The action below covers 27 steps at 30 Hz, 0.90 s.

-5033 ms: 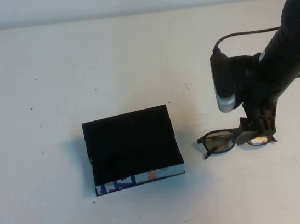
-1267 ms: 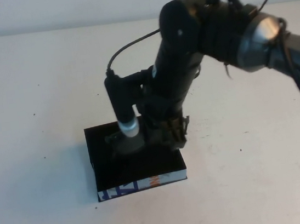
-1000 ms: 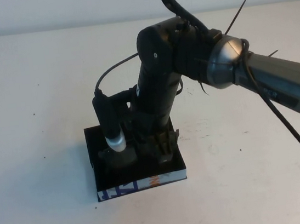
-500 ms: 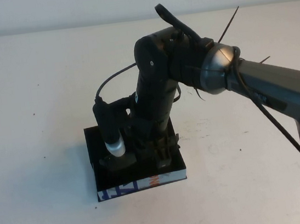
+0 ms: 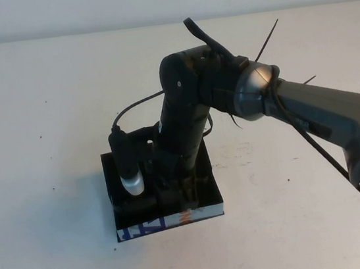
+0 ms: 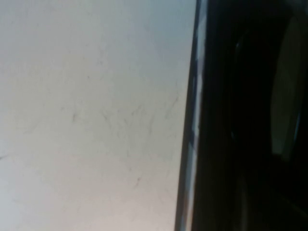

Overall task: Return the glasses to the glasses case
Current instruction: Place the glasses in the glasses case

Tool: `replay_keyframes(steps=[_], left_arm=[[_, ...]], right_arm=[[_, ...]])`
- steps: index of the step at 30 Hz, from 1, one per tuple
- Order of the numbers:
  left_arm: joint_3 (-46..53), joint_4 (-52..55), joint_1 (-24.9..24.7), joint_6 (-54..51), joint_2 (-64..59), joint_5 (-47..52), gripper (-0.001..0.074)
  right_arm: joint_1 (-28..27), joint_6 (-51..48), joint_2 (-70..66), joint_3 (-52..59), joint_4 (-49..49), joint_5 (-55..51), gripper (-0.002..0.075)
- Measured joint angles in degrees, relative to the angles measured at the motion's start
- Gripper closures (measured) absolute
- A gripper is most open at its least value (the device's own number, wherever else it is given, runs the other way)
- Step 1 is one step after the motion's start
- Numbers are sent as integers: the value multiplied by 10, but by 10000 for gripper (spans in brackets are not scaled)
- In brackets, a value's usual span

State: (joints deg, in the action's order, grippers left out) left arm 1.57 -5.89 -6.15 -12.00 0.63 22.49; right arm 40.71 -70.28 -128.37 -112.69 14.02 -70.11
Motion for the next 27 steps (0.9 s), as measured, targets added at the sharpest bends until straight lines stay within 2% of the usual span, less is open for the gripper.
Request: replay_keyframes(steps=[16,18,23,27], left_arm=[[0,0,0,0,0,0,736],[0,0,0,0,0,0,736],[0,0,0,0,0,0,736],[0,0,0,0,0,0,736]], right_arm=[[0,18,-5,0,1,0,650],[0,18,-5,0,1,0,605],[0,24,-5,0,-5,0,398],[0,28,-1,0,-8,0,324]])
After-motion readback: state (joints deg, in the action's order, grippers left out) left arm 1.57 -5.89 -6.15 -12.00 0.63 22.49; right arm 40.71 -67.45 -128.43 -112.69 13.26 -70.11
